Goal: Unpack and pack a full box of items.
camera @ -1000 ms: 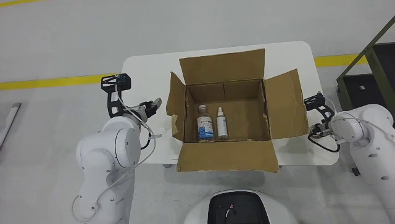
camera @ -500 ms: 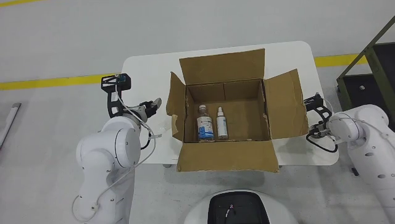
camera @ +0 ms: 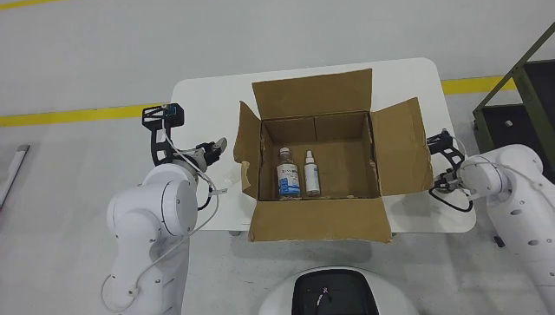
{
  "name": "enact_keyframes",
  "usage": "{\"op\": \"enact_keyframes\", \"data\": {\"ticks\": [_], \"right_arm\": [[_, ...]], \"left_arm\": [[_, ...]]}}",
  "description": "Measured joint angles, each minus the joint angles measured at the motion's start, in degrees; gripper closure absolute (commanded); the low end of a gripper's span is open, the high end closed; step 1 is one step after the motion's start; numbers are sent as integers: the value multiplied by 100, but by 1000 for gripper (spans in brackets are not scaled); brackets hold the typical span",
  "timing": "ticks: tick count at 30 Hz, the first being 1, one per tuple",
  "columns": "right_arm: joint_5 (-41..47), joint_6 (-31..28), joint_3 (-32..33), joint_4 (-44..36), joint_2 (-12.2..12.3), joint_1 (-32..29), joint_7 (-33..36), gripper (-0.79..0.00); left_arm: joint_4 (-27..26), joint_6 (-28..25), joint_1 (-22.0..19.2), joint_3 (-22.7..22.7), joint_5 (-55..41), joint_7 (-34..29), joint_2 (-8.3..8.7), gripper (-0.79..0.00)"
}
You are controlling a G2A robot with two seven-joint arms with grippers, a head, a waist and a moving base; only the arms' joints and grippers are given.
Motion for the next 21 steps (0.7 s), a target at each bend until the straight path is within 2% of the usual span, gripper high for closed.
{"op": "enact_keyframes", "data": {"ticks": [5, 9, 14, 21], "right_arm": [[246, 69, 224, -159, 28, -28, -92, 0], [902, 207, 795, -517, 76, -173, -213, 0], [2551, 127, 1950, -1076, 133, -594, -640, 0], [4902, -536, 3148, -1592, 157, -1267, -1202, 0]], "left_arm": [[0, 0, 0, 0, 0, 0, 0, -785], [0, 0, 0, 0, 0, 0, 0, -785], [0, 0, 0, 0, 0, 0, 0, -785], [0, 0, 0, 0, 0, 0, 0, -785]]}}
